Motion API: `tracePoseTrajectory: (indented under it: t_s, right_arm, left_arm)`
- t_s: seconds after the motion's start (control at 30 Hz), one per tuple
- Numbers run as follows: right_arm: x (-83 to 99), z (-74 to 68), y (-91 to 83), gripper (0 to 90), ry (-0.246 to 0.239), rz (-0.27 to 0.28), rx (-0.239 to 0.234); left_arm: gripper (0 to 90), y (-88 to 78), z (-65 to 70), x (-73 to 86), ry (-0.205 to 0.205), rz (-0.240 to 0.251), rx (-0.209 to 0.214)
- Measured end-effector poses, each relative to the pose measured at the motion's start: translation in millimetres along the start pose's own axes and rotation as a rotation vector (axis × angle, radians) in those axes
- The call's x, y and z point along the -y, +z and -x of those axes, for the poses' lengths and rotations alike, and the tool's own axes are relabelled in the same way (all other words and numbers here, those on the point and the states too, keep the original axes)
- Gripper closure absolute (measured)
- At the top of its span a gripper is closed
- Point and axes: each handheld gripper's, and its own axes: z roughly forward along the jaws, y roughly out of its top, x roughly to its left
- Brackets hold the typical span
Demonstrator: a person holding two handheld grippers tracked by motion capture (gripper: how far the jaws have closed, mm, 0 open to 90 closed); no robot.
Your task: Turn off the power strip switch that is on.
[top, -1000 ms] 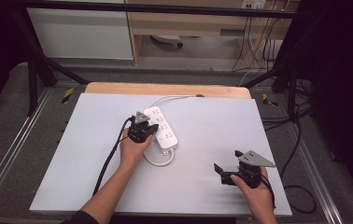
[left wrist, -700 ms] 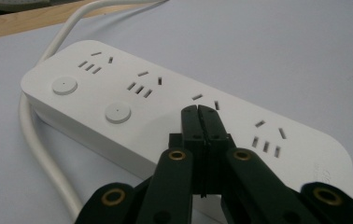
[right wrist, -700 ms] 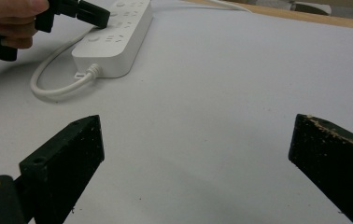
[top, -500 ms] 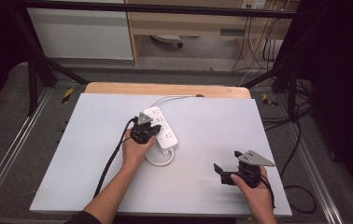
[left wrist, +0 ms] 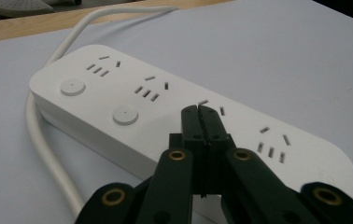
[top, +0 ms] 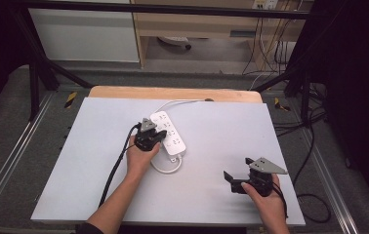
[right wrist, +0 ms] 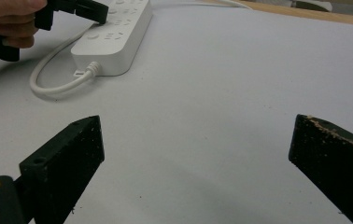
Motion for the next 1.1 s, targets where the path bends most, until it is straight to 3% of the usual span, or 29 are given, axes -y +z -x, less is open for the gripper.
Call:
tracePoseTrajectory:
  t_s: [0.07,0.33,0.53,0.7,0.93,1.1]
  right_arm:
    - [0.1,-0.2,-0.2,3.8,0.000,-0.001,0.000]
    - [0.0,0.3,-1.0,3.8,0.003,0.002,0.001]
    - [0.1,0.4,-0.6,3.8,-0.001,-0.001,0.003]
    - [0.1,0.2,-0.8,3.7,-0.001,-0.002,0.003]
    - [0.3,-0.4,-0.2,3.5,0.003,-0.007,0.002]
    - [0.4,-0.3,-0.8,3.4,0.003,-0.006,0.002]
  left_arm:
    - [90.0,-0.5,-1.0,-0.4,0.003,-0.004,-0.022]
    - [90.0,0.0,-3.0,0.5,0.016,-0.005,-0.019]
    - [90.0,0.2,0.4,-1.1,0.061,-0.018,-0.041]
    - [90.0,0.3,0.5,-1.2,0.049,-0.018,-0.043]
    - [90.0,0.8,3.6,-3.5,0.070,-0.037,-0.061]
    - [90.0,0.9,5.6,-3.5,0.063,-0.038,-0.071]
